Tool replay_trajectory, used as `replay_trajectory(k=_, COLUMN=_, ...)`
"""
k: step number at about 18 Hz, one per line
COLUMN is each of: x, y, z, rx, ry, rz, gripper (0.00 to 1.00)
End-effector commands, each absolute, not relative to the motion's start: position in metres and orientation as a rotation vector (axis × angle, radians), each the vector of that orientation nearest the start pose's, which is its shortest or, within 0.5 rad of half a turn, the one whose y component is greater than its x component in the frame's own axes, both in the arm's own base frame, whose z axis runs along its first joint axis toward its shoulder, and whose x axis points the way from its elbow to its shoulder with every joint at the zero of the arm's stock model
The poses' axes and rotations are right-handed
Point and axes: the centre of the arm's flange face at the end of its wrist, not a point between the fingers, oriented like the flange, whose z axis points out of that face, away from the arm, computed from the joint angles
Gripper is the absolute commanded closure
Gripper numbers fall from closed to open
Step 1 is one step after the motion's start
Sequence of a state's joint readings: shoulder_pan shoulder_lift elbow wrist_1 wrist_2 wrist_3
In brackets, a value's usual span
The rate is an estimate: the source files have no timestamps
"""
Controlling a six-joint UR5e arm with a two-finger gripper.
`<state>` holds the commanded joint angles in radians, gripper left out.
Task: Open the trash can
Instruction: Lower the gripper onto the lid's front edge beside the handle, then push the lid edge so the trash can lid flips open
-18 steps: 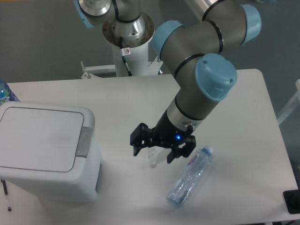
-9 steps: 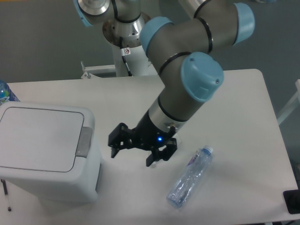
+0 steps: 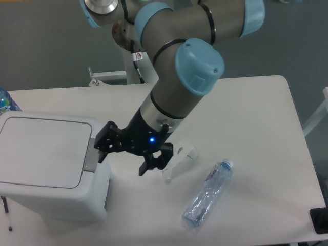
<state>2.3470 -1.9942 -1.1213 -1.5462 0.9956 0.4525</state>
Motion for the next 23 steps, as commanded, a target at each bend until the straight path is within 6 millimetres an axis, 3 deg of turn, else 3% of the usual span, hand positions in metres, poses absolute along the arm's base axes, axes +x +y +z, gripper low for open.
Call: replay_trajectory(k=23, x=-0.331, y=0.607, z=0.460, rx=-2.691, ry=-0.410, rz=-0.621, gripper=0.00)
